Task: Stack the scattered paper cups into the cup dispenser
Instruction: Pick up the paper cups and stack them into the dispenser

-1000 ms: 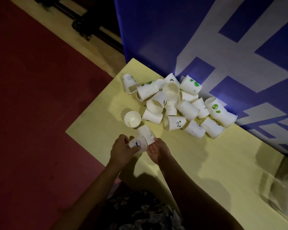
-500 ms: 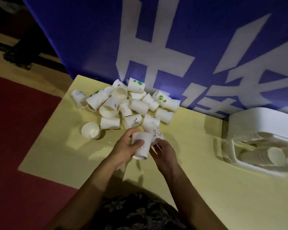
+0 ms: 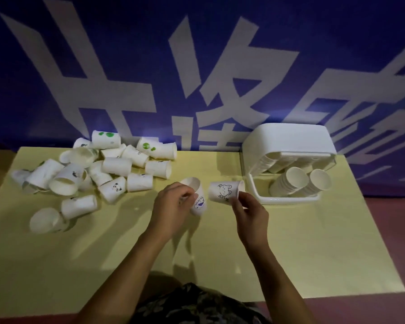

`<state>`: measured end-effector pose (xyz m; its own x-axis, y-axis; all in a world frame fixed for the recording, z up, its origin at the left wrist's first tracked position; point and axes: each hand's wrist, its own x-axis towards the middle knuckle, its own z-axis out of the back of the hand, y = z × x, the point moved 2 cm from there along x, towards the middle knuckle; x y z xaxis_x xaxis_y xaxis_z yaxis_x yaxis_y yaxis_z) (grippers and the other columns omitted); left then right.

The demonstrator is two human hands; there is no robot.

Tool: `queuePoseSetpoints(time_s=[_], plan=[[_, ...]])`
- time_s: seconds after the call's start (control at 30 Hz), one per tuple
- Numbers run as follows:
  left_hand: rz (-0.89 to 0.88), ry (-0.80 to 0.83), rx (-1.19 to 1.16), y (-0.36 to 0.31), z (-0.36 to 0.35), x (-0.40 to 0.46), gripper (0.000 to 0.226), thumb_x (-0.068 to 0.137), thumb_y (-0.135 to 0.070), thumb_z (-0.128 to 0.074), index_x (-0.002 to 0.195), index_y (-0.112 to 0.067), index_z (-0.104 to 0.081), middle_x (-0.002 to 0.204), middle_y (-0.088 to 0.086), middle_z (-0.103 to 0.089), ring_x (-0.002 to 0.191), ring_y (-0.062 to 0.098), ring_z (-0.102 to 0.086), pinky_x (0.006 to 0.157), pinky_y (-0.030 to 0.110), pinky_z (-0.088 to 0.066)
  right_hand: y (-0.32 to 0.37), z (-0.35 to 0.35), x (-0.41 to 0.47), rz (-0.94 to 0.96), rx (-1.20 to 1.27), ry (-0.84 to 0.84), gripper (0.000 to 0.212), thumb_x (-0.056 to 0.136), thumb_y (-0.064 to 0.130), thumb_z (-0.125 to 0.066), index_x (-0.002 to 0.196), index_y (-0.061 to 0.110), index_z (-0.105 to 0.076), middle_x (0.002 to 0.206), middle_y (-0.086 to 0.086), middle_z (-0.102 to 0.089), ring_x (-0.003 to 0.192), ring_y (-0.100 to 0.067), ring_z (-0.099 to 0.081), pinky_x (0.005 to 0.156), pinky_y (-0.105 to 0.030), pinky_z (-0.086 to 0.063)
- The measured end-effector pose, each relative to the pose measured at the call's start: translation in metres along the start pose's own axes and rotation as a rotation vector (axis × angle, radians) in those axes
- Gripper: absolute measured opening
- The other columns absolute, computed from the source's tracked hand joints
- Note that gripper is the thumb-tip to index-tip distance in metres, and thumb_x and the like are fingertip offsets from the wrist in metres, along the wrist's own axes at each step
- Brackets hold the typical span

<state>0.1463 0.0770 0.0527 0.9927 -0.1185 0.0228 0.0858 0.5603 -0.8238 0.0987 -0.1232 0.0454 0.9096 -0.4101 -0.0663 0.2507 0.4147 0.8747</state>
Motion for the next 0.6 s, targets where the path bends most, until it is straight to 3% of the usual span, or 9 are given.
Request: queuePoseSetpoints(time_s=[0.1,0.27,0.4,0.6], plan=[[-0.033,-0.004,-0.012,-0.040,-0.039,0.008,0.006,0.086,-0.016,-0.069,0.082,-0.013,-0.072,0.080,-0.004,-0.064,0.072,0.017,-0.061,0.069,0.038,-0.052,-0.019,0.055,0.018,0.060,-0.077,-0.086,0.010,0.094,0.025,-0.062,0.087,0.022,-0.069,0.076,0.009,-0.070,0.068,-0.005,-0.063,0.059,-0.015,-0.043],[-0.123,0.032,0.013,-0.104,-0.114,0.027,0.010,0.090,-0.013,-0.063,0.089,-0.012,-0.073,0.086,-0.001,-0.066,0.077,0.016,-0.061,0.072,0.037,-0.052,-0.050,0.139,0.060,0.175,-0.162,-0.190,0.008,0.094,0.019,-0.063,0.090,0.017,-0.070,0.082,0.004,-0.071,0.076,-0.013,-0.065,0.065,-0.031,-0.050],[-0.214,0.043,0.044,-0.151,-0.168,0.042,0.012,0.091,-0.012,-0.062,0.095,-0.011,-0.074,0.092,-0.001,-0.069,0.084,0.019,-0.062,0.077,0.037,-0.052,-0.073,0.194,0.093,0.225,-0.241,-0.280,0.015,0.089,0.007,-0.067,0.102,0.011,-0.072,0.093,-0.003,-0.072,0.088,-0.028,-0.064,0.074,-0.026,-0.043],[-0.270,0.157,0.193,-0.194,-0.231,0.069,0.019,0.095,-0.014,-0.056,0.103,-0.010,-0.073,0.101,0.004,-0.069,0.094,0.024,-0.059,0.082,0.036,-0.049,-0.100,0.243,0.133,0.288,-0.435,-0.228,0.014,0.091,0.005,-0.064,0.103,0.008,-0.071,0.090,-0.009,-0.070,0.091,-0.033,-0.059,0.068,-0.030,-0.044]])
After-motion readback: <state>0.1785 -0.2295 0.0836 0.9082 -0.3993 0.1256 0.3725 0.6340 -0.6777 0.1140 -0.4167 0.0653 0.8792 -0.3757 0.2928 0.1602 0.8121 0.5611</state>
